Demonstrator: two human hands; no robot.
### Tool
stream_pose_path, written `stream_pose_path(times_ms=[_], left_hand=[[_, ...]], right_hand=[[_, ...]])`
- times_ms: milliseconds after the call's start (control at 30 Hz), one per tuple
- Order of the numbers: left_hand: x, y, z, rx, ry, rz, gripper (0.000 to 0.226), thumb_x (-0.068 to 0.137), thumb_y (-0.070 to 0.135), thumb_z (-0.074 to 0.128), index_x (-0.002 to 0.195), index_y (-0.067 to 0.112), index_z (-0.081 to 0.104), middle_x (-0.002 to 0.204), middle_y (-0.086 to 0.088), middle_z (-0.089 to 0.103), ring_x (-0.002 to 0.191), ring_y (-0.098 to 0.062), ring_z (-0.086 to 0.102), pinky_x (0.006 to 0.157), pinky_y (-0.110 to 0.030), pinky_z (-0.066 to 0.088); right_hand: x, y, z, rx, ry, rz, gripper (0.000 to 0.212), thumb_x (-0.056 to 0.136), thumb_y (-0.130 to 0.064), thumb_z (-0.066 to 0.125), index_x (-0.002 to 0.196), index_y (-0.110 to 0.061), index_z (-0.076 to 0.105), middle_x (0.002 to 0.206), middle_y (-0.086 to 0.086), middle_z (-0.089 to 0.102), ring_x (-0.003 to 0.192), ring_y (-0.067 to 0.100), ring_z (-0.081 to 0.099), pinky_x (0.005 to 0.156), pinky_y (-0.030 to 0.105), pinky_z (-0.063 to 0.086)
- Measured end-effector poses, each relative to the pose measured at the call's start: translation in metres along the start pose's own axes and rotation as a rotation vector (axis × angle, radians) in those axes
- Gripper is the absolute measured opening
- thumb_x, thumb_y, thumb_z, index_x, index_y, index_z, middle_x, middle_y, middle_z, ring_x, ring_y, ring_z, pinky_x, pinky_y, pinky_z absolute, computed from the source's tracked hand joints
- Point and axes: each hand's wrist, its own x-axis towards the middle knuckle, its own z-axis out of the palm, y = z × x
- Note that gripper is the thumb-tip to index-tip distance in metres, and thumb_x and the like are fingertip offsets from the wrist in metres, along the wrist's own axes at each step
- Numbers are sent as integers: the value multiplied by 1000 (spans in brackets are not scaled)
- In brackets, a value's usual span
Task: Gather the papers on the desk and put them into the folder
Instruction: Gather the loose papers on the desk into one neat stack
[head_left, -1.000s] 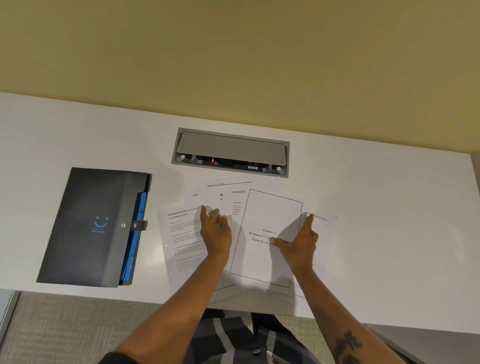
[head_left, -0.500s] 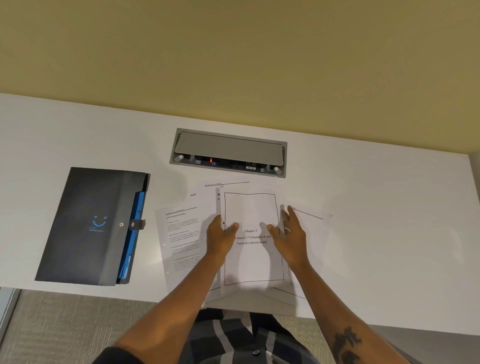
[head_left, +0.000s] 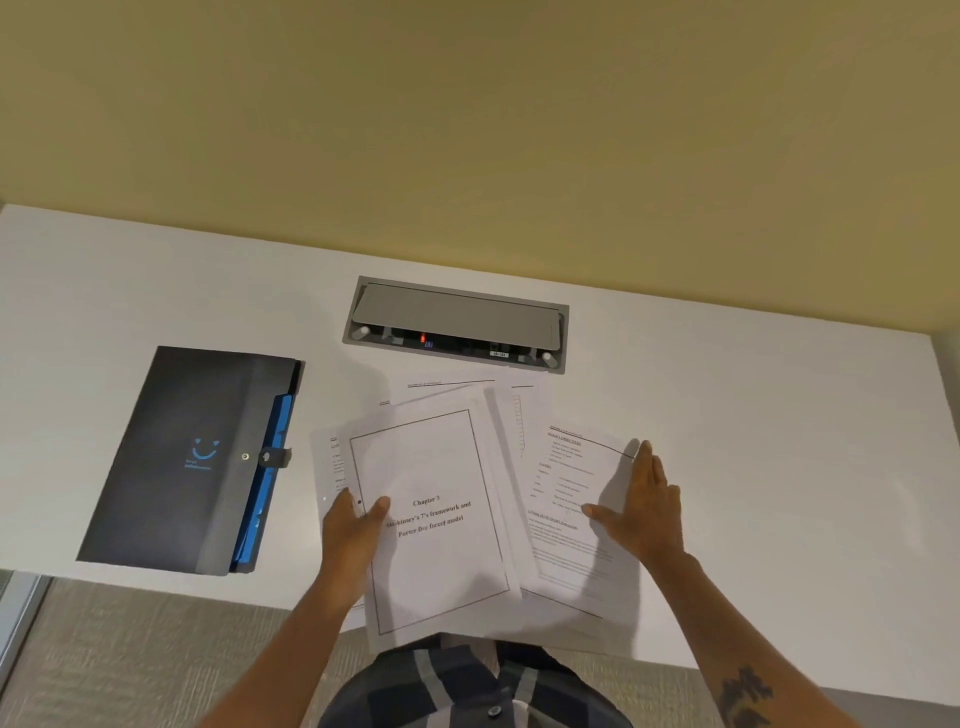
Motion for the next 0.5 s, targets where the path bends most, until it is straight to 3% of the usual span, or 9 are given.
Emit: stream_pose_path(times_ms=[133,200,267,333,400,500], left_hand=[[-12,-15,-14,-135,-56,-124,33,93,26,71,121,15,58,116,-9,71,105,-28,69,84,-45,61],[-20,-20,-17,-204,-87,-161,35,92,28,72,123,18,59,115,-10,73,103,-30,72,88,-53,61],[-29,-23,-20,-241,-110,-175,34,90,32,73,120,22,61,110,-10,76,100,-31,75,86,-55,62],[-37,-22,-22,-321,-147,-178,31,88,32,75,117,25,64,105,-8,80,96,-28,78,77,-48,64],[-44,-21,-24,-375,-185,-175,32,87,30,75,118,26,65,105,-7,81,94,-25,79,76,-46,64],[-52,-17,-24,-442,-238,-170,37,85,29,77,120,26,66,111,-9,80,99,-26,78,81,-47,63]], right_hand=[[-11,-6,6,92,76,-7,125,77,-50,89,165,-3,12,166,15,38,151,35,41,123,50,35],[-18,-9,10,137,135,7,115,78,-39,91,164,-7,22,152,15,57,135,35,58,113,49,47],[-25,-11,15,239,167,77,112,79,-27,92,165,-16,21,137,14,68,117,36,68,97,50,57],[-33,-12,16,440,149,167,117,80,-17,91,165,-27,12,143,10,63,119,35,67,91,49,59],[-39,-9,16,598,169,237,121,76,-9,94,162,-33,12,156,9,49,133,36,59,97,52,56],[-39,3,11,738,188,395,136,65,-3,100,165,-21,10,154,18,48,139,42,51,112,58,47]])
